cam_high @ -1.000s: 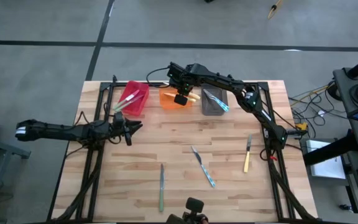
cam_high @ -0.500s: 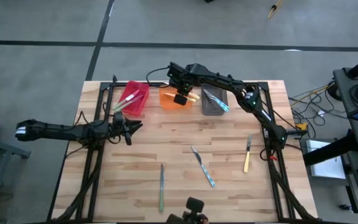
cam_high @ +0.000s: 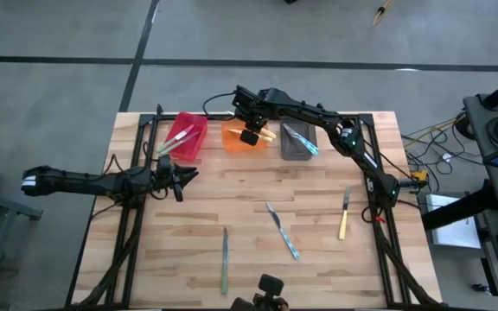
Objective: Sort silverware by color (type)
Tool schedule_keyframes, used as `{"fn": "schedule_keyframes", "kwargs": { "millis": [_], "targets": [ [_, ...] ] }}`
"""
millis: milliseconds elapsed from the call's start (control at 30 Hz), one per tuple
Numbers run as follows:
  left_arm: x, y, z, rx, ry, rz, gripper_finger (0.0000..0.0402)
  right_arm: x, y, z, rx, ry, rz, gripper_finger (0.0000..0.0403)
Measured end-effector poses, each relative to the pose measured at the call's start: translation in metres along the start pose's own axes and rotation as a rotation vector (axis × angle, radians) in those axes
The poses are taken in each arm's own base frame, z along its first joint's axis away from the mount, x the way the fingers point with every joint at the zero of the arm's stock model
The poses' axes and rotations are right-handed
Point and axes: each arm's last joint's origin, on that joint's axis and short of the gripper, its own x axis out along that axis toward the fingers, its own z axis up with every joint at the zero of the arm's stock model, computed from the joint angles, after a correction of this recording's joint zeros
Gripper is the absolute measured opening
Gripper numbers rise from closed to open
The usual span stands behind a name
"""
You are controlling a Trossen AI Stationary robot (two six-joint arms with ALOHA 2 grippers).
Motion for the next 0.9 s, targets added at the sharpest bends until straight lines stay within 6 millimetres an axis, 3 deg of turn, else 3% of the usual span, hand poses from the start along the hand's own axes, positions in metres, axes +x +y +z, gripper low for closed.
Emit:
{"fn": "schedule_keyframes", "kwargs": {
  "millis": [300,600,900],
  "targets": [
    [0.0,0.0,0.0,0.0,0.0,0.0,0.0071,0.0,0.0,0.001,0.004,-0.006,-0.001,0.0102],
    [0.0,-0.001,-0.001,-0.105,0.021,-0.042,0.0071,-0.021,0.001,0.004,0.071,-0.062,-0.001,0.0098],
    [0.0,-0.005,-0.005,-0.235,0.101,-0.127,0.0071,-0.048,0.042,0.008,0.004,-0.116,0.037,0.0076]
  ]
}}
